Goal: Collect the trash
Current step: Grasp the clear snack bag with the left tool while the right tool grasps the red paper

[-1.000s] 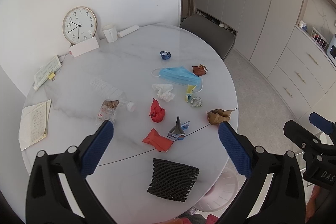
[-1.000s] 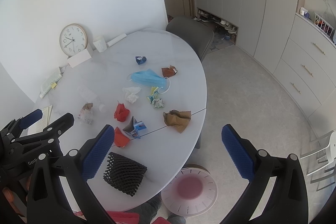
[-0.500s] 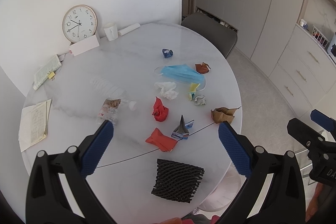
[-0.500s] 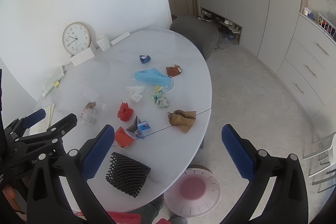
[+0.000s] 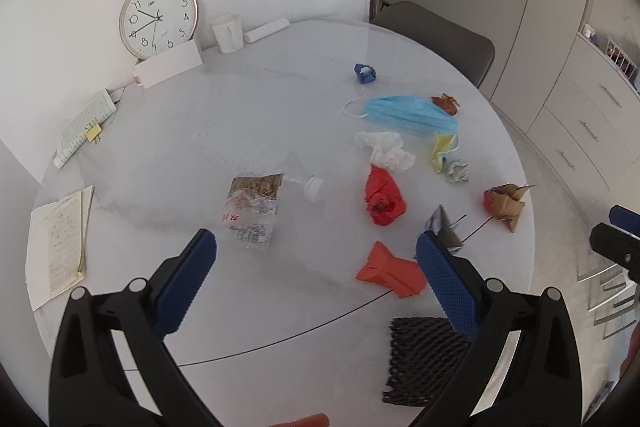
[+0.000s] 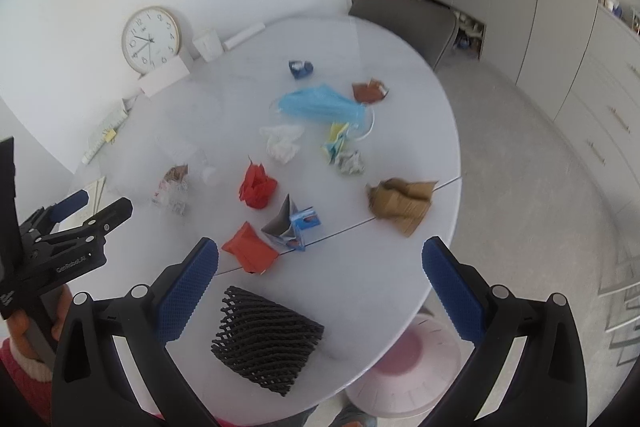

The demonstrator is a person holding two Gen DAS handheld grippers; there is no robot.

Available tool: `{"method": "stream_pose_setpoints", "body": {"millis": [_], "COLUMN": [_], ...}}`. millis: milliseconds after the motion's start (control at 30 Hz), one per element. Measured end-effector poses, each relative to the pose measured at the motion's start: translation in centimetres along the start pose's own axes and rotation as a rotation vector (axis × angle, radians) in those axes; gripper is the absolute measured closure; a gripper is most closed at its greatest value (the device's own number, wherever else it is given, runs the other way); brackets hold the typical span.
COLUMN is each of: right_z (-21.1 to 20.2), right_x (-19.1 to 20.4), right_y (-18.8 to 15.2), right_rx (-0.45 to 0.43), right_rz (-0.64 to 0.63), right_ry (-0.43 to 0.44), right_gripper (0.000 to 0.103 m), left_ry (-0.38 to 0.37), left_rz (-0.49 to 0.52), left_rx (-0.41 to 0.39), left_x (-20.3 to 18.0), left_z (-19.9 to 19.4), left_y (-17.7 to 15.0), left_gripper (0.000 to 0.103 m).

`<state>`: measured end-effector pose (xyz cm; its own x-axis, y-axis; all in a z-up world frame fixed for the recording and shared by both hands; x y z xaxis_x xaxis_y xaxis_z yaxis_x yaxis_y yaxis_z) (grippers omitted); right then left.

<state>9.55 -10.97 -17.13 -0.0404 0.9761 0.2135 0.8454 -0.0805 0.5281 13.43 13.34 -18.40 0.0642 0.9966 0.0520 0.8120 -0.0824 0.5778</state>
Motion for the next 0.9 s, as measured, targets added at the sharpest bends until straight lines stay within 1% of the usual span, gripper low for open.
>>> {"method": "stream_pose_setpoints", "body": {"millis": [67, 167, 267, 367, 533, 700, 767, 800, 867, 900], "right_z": [1.8, 4.2, 6.3, 8.4, 11.2, 13.5, 14.3, 14.6, 15.3, 15.6], "right_x": [0.7, 1.5, 2.5, 3.7, 5.8, 7.0, 7.2, 7.3, 7.6, 7.8], "right_y": [-0.4, -0.8, -1.1, -1.1, -0.1, 1.1, 1.4, 1.5, 1.8, 1.9], "right_rx": [0.052, 0.101, 0.146, 0.183, 0.21, 0.225, 0.232, 0.235, 0.244, 0.247], "right_rz": [0.008, 0.019, 0.025, 0.018, -0.006, -0.021, -0.02, -0.02, -0.021, -0.022], "right_ry": [0.017, 0.02, 0.025, 0.035, 0.05, 0.039, 0.034, 0.035, 0.038, 0.038], "right_gripper": [0.002, 0.002, 0.002, 0.002, 0.002, 0.002, 0.002, 0.002, 0.002, 0.002], "left_ry": [0.001, -0.004, -0.009, -0.016, -0.063, -0.088, -0.084, -0.083, -0.074, -0.071], "left_rz": [0.01, 0.021, 0.015, 0.013, 0.03, 0.03, 0.021, 0.016, 0.004, -0.004], "left_rx": [0.023, 0.071, 0.108, 0.148, 0.194, 0.213, 0.223, 0.226, 0.228, 0.238], "left_x": [1.7, 4.2, 5.9, 6.9, 6.5, 6.1, 6.3, 6.4, 6.9, 7.2], "left_z": [2.2, 6.0, 9.3, 12.5, 16.5, 18.8, 19.6, 19.9, 20.3, 20.5], "left_y": [-0.3, -0.7, -0.6, -0.4, -0.2, 0.2, 0.3, 0.4, 0.5, 0.4], "left_gripper": [0.007, 0.007, 0.007, 0.007, 0.007, 0.007, 0.007, 0.009, 0.02, 0.03]}}
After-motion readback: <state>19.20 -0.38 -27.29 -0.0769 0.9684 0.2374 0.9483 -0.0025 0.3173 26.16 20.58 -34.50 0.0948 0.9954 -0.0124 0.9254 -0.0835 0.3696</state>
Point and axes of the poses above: each gripper's, at about its wrist camera, not at the fingertips, and z roughly the way its jaws point, x to its left, y to its top, the point moved 8 cm from there along z, roughly the way its jaws point
